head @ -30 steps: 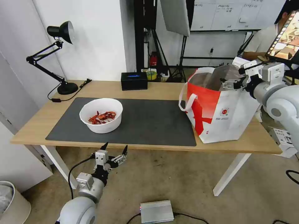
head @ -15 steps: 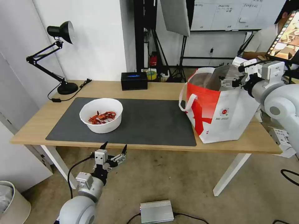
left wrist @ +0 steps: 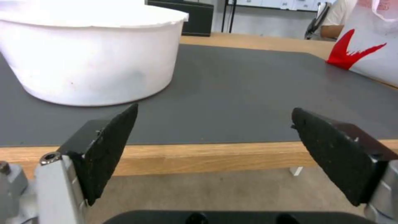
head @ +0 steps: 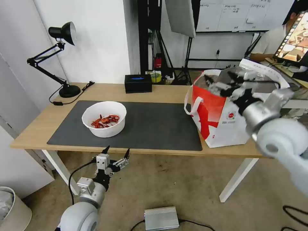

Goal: Pick up the trash from the table and place it into the takeout bag.

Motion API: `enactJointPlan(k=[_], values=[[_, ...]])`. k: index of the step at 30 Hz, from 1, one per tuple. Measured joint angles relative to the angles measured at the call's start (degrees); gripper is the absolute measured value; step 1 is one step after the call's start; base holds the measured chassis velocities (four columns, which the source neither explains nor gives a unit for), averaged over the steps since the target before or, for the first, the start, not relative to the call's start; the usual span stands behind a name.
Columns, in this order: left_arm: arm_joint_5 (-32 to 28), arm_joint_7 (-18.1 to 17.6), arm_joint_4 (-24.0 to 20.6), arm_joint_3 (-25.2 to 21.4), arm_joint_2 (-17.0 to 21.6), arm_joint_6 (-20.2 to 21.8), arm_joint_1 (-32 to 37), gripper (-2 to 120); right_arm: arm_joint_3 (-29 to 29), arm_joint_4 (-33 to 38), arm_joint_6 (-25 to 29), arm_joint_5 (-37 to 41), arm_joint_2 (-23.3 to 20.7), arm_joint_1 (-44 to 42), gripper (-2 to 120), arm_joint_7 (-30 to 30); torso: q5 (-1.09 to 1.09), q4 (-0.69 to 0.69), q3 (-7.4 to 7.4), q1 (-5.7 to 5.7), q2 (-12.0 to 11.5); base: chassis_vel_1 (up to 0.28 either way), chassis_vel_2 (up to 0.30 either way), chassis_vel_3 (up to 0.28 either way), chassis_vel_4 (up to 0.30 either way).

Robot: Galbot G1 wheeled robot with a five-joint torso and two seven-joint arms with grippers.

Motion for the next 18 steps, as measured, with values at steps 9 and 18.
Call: enactJointPlan(k=[9, 18], values=[[0.0, 0.0, -0.2, -0.4, 0.0, -0.2, 0.4, 100, 0.0, 3.9, 5.8, -9.2, 2.2, -17.0, 100, 0.0, 0.02, -0.01, 0.0, 0.0, 0.0, 0.0, 0.0, 0.0, 0.0], [0.1, 0.0, -0.3, -0.8, 0.0, -0.3, 0.7, 100, 0.1, 3.6, 11.3, -21.9, 6.7, -32.4, 100, 3.2, 0.01, 0.0, 0.0, 0.0, 0.0, 0.0, 0.0, 0.0, 0.0]])
